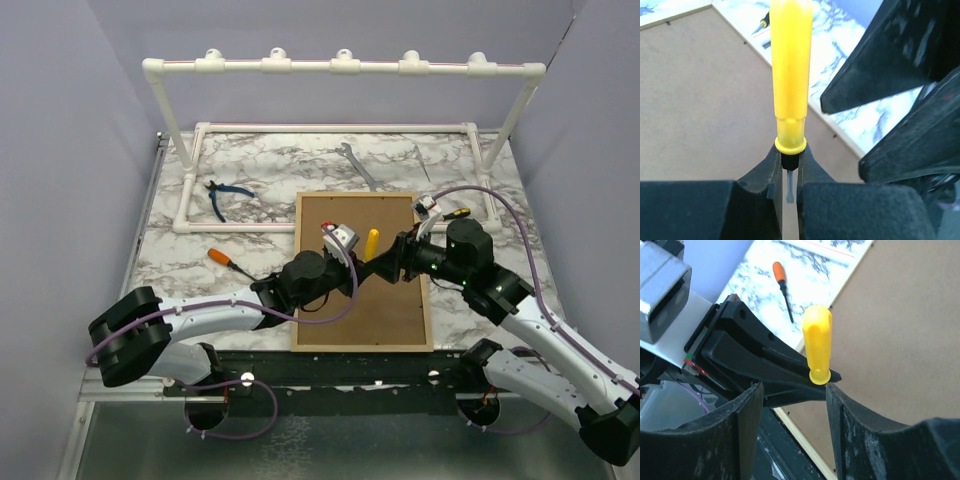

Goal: Take the photo out of the frame
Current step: Adjust the screwdriver.

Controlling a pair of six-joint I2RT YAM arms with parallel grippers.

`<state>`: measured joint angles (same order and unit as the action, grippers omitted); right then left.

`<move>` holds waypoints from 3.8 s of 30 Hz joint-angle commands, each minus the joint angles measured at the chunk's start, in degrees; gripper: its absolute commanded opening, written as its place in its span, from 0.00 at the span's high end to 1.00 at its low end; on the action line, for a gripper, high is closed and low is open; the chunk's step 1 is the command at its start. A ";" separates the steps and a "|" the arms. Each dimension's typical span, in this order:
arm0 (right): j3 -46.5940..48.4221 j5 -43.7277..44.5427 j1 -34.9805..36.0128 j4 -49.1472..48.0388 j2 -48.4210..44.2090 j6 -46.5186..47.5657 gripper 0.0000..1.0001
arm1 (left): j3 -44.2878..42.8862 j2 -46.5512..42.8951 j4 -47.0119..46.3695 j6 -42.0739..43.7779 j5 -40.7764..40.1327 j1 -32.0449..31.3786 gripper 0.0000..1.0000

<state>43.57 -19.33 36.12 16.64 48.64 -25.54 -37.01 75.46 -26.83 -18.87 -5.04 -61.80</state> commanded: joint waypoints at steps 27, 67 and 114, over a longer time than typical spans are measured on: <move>-6.76 12.68 0.44 -19.66 -2.88 -8.99 0.46 | 2.47 -3.33 -14.91 -14.23 6.84 0.19 1.00; -11.65 -7.30 0.45 -22.59 -0.65 22.16 0.99 | -13.73 -17.53 34.98 -33.15 12.49 17.67 0.01; -3.49 -7.04 0.45 -15.87 8.51 28.44 0.00 | -11.58 -4.52 33.25 -36.01 32.07 28.02 1.00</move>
<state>43.27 -31.29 36.34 4.01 60.64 8.88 -50.13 72.64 6.20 -56.93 27.18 -36.71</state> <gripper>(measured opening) 0.983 0.241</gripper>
